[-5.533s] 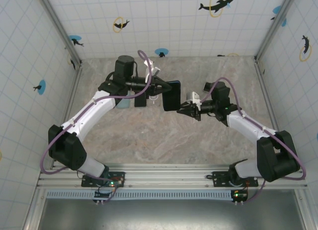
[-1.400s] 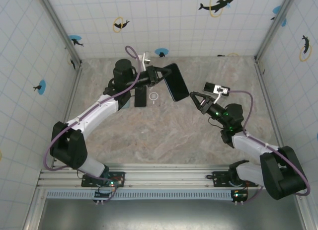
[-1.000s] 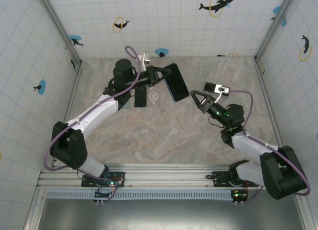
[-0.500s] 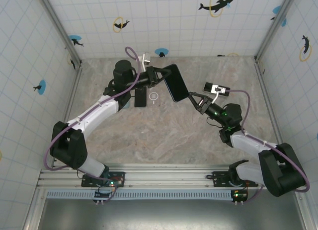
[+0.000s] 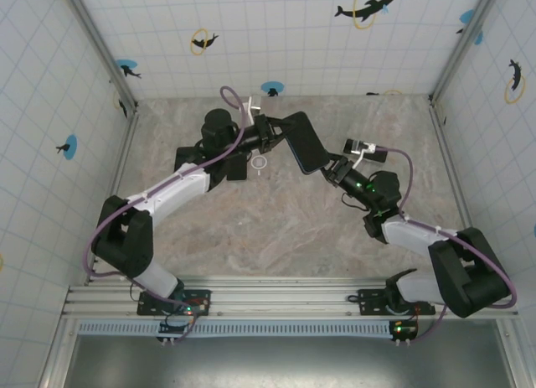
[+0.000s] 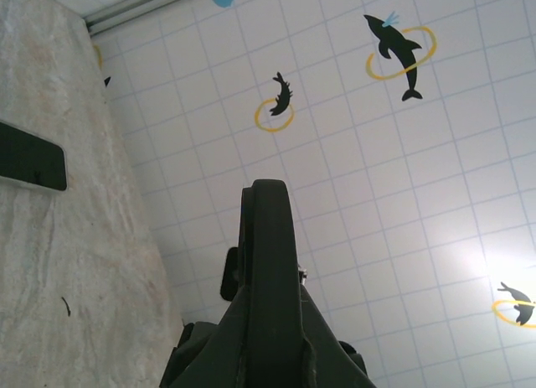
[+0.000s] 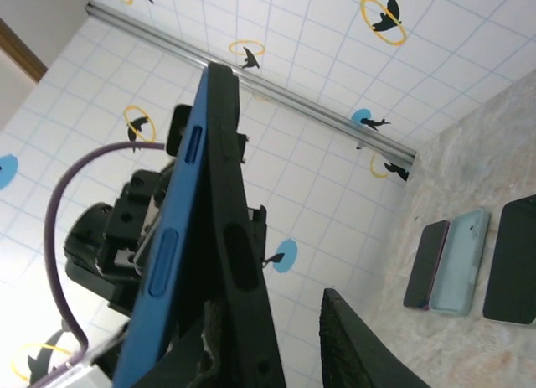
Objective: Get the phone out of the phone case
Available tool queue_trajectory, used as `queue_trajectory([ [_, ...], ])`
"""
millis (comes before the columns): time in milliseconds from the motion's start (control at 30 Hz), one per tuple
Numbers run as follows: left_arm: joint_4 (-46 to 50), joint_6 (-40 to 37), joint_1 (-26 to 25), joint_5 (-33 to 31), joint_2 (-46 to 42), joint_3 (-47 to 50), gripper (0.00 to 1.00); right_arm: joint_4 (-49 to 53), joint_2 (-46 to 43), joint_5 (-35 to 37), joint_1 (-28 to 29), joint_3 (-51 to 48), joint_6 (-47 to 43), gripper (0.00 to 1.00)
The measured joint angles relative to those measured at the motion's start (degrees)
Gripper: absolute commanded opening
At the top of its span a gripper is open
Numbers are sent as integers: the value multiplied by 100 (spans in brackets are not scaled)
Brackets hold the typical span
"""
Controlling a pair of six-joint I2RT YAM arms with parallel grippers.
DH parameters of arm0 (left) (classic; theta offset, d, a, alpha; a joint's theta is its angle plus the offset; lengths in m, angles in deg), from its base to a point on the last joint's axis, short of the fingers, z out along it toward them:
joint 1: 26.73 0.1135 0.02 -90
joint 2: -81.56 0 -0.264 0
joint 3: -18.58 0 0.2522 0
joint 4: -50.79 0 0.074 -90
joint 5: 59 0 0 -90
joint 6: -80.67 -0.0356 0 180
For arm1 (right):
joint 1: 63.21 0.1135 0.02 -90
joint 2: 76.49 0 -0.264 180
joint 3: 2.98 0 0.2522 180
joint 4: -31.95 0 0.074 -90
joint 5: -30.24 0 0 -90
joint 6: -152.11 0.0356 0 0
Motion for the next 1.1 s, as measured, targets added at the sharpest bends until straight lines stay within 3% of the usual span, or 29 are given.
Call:
queue_trajectory([
  [200, -70, 114, 0, -52, 35, 13, 6, -219, 17, 83, 46, 0, 433, 13],
  [300, -61, 173, 0, -98, 44, 11, 20, -304, 24, 103, 48, 0, 581, 10],
  [400, -7, 173, 0, -221, 79, 11, 26, -481, 39, 127, 48, 0, 765, 8],
  [733, 240, 175, 0, -503, 109, 11, 47, -575, 63, 238, 48, -15, 1152, 7],
  [1100, 962, 190, 4, -914, 107, 11, 57, 448, -168, 691, 76, -133, 1316, 7],
])
